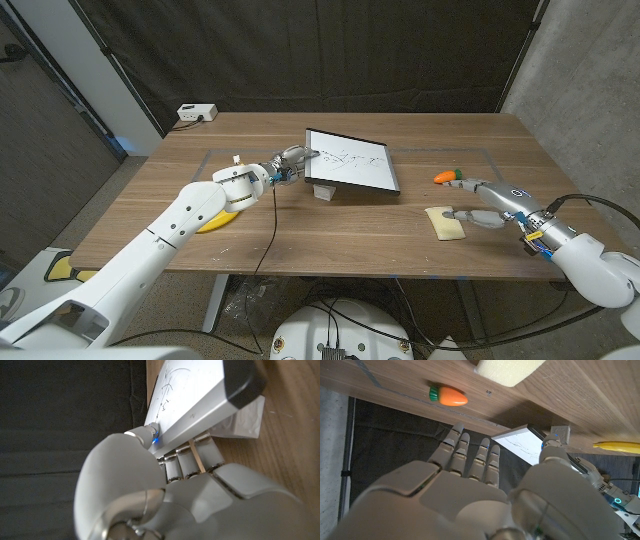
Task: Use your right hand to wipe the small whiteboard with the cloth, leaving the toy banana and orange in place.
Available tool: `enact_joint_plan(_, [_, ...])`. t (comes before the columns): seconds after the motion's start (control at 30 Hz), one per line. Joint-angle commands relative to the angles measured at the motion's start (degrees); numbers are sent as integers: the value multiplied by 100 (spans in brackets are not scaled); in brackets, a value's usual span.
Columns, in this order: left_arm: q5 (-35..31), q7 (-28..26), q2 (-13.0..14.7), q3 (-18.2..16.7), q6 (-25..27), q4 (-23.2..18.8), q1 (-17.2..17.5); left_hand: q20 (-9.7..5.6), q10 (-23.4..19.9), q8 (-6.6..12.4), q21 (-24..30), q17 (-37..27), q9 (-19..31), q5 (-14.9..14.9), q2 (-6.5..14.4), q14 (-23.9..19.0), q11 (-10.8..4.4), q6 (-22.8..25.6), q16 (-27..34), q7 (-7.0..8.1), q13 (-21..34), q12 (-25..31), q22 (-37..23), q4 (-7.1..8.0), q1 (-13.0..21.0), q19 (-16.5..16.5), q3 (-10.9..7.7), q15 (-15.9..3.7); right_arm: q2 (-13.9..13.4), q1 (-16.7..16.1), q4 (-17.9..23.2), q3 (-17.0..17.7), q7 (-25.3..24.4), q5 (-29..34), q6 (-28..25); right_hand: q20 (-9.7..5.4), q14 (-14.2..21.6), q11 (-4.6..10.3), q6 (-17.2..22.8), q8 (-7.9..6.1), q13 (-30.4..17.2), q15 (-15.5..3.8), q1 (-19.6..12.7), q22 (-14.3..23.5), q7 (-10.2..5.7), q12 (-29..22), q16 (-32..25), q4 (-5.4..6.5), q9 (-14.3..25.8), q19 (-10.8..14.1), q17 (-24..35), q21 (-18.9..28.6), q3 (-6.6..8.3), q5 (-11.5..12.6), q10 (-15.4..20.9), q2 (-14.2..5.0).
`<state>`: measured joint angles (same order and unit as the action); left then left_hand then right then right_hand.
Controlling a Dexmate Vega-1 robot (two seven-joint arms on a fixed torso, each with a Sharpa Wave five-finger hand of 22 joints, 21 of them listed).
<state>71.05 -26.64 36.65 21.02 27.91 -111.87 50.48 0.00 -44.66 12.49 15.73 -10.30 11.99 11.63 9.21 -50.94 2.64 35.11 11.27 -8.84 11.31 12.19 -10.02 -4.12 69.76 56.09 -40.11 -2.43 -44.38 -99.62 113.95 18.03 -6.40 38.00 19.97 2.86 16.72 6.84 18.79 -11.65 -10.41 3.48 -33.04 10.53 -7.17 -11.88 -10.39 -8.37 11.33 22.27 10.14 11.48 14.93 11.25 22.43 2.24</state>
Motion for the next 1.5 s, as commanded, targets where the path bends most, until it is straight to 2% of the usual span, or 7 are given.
enact_joint_plan(0.03, [44, 10, 71, 14, 117, 7, -97, 27, -32, -10, 8, -27, -1, -13, 46, -8, -26, 147, -9, -255, 30, -10, -17, 5, -7, -15, -60, 14, -210, 13, -18, -291, -207, 259, -254, -33, 37, -2, -32, 21, -2, -30, -91, 28, 22, -25, -24, -15, 31, 14, -1, 41, 28, 44, 43, 8])
enact_joint_plan(0.13, [37, 15, 83, 21, 135, 5, -118, 23, -26, -10, 6, -28, 1, -20, 48, -13, -71, 159, -10, -254, 30, -18, -17, 7, -13, -11, -71, 8, -307, 27, -21, -384, -343, 504, -357, -5, 23, -2, -50, 26, -2, -58, -98, 29, 33, -14, -16, -16, 31, 14, -1, 42, 26, 46, 20, 13])
enact_joint_plan(0.23, [22, 28, 87, 30, 143, 20, -144, 26, -31, -11, -5, -28, 2, -24, 50, 1, -53, 168, -17, -254, 31, -19, -18, 8, -18, -32, -79, 24, -403, 45, -46, -464, -414, 611, -452, 15, -13, -4, -40, 20, -1, -95, -98, 30, 57, 2, -1, -12, 30, 4, 0, 39, 19, 48, -16, 20])
enact_joint_plan(0.83, [-87, 129, 43, 106, 225, 197, -370, 29, -89, -9, -4, -30, 7, -42, 58, -62, -96, 236, -5, -238, 35, -17, -24, 26, -55, -3, -119, -24, -807, 343, -315, -970, -578, 265, -1022, 14, 87, -98, 16, -12, 3, -166, -125, 33, 98, -35, -32, -4, 29, 37, -1, 56, 3, 63, 101, 33])
enact_joint_plan(1.1, [-114, 165, -25, 136, 269, 298, -464, 24, -106, -11, -6, -31, 9, -46, 59, -68, -112, 249, -7, -227, 37, -16, -26, 35, -70, 0, -131, -38, -1061, 261, -326, -1116, -691, 264, -1158, 7, 144, 7, 188, -80, 6, -263, -172, 35, 41, -42, -34, -7, 40, 59, -5, 65, 4, 78, 154, 31])
enact_joint_plan(1.33, [-43, 40, -4, 51, 282, 185, -342, 23, -113, -17, -10, -30, 11, -49, 59, -71, -103, 257, -11, -222, 39, -21, -28, 42, -86, -3, -147, -38, -1211, 191, -360, -1174, -805, 215, -1287, -31, 197, 59, 161, -66, 7, -325, -225, 37, 2, -56, -41, -21, 43, 98, -8, 80, 17, 89, 214, 24])
enact_joint_plan(1.5, [-31, 0, 13, 34, 280, 126, -298, 25, -120, -16, -12, -30, 11, -49, 59, -70, -119, 272, -14, -216, 40, -21, -28, 44, -93, -3, -156, -51, -1341, 196, -417, -1269, -915, 249, -1313, -49, 224, 91, 272, -110, 7, -370, -256, 38, -34, -54, -40, -25, 47, 110, -7, 84, 25, 98, 229, 19])
